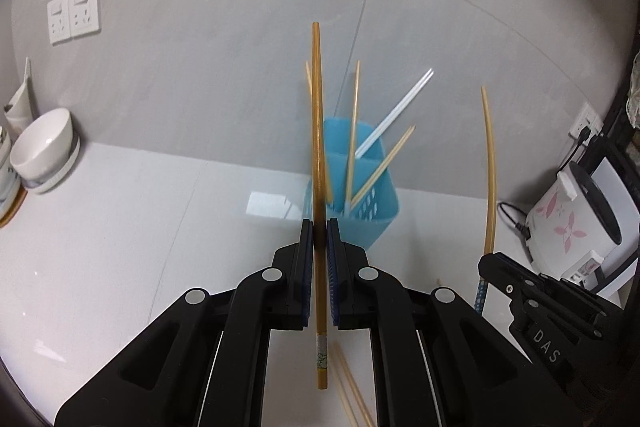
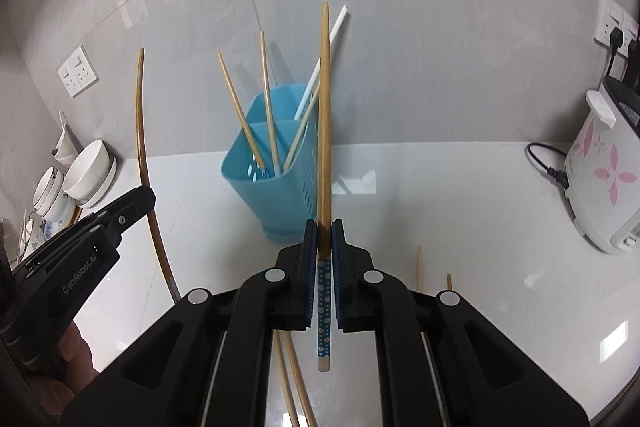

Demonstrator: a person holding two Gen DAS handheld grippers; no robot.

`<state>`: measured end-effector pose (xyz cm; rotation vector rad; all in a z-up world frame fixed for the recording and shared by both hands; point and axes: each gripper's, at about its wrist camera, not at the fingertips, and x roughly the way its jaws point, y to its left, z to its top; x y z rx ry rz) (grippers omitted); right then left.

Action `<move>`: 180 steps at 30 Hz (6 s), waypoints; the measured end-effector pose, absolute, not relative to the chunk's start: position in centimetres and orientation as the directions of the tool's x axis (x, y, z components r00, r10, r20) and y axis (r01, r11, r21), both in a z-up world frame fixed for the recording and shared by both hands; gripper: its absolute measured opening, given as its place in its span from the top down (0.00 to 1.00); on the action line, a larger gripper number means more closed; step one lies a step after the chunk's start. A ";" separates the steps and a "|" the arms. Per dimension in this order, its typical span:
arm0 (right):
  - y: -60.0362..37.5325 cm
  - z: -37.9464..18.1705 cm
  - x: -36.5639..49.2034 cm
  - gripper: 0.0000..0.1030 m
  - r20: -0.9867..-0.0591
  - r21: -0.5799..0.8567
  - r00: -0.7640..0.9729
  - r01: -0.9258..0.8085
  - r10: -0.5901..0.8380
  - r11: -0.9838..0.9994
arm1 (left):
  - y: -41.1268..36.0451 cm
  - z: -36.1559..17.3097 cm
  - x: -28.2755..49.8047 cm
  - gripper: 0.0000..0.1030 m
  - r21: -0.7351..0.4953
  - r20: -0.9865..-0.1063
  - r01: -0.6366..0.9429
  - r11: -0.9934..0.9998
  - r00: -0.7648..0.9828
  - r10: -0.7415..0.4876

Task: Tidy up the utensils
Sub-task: 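Lift both held chopsticks and carry them above the blue holder, then open the left tool into the holder while the right tool lowers and releases its chopstick, then move both open tools back to the remaining chopsticks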

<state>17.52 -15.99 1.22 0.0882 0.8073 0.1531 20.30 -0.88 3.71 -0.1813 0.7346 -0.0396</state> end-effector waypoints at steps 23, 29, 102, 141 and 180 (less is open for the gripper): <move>-16.7 3.3 24.1 0.94 -0.610 0.194 0.764 -0.114 0.211 0.974 | -2.4 6.8 29.0 0.94 -0.193 -0.465 0.075 0.978 0.871 -0.158; -17.1 2.7 25.1 0.94 -0.605 0.207 0.767 -0.109 0.215 0.972 | -3.3 5.3 30.6 0.94 -0.164 -0.451 0.084 0.983 0.880 -0.150; -10.4 -0.4 28.9 0.93 -0.463 0.144 0.833 -0.266 0.302 0.953 | 2.4 1.4 28.8 0.06 -0.084 -0.742 -0.098 0.992 0.671 0.003; -19.8 -3.2 19.9 0.08 -0.703 0.036 0.709 -0.040 0.053 0.999 | -0.6 0.1 24.2 0.06 -0.139 -0.803 -0.076 0.987 0.592 -0.068; -27.2 -14.0 12.1 0.39 -0.973 -0.055 0.224 0.013 -0.056 0.998 | -8.4 -13.2 12.7 0.14 -0.050 -0.990 -0.105 0.993 0.139 -0.035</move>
